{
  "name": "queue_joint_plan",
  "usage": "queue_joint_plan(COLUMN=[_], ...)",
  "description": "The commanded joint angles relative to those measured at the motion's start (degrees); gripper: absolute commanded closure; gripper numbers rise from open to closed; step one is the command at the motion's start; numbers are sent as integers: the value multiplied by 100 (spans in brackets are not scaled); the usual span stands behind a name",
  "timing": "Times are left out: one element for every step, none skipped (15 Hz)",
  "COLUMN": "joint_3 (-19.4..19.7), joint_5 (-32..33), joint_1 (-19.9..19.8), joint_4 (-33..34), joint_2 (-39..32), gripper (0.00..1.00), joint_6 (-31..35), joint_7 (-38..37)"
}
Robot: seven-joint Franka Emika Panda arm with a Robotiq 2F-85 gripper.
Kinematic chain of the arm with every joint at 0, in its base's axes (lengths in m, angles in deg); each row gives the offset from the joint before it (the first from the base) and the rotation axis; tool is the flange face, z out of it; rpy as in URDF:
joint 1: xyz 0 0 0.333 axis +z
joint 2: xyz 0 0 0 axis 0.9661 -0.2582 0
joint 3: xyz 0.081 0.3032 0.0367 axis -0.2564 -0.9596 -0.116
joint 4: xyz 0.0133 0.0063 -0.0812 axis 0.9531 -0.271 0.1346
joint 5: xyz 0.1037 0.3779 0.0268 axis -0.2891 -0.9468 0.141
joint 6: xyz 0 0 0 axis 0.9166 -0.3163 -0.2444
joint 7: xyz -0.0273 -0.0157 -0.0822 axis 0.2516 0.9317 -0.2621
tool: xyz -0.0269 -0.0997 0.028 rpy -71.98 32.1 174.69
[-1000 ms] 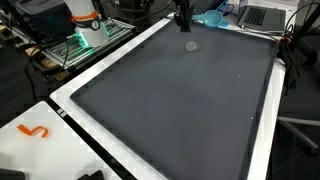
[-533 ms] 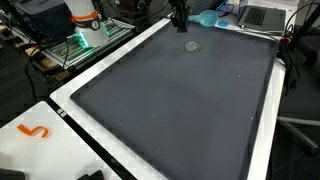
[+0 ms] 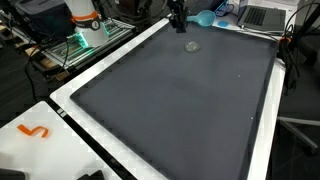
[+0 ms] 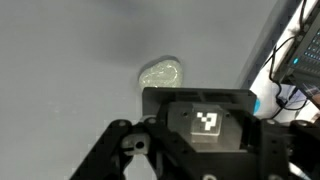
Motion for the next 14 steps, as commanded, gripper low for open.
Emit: queue_joint_plan(joint_3=[32, 27, 24, 19, 13, 4, -4, -7, -8, -11, -13, -16, -19, -23], joint_5=[-293, -323, -347, -372, -383, -377, -351, -295, -272, -238, -223, -202, -181, -156], joint_1=[146, 165, 182, 199, 217, 235, 254, 268, 281, 295, 307, 315, 323, 332], joint_4=[-264, -285, -307, -327, -342, -349, -350, -337, -333, -332, -330, -330, -329, -329], joint_2=[162, 169, 175, 181, 186, 197, 204, 202, 206, 216, 225, 235, 246, 258], gripper=[69, 69, 69, 69, 69, 69, 69, 69, 69, 69, 69, 69, 69, 69], joint_6=[240, 272, 295, 327, 358, 384, 410, 412, 428, 443, 448, 454, 464, 480], joint_7=[237, 264, 277, 286, 279, 251, 231, 188, 167, 134, 130, 116, 102, 83])
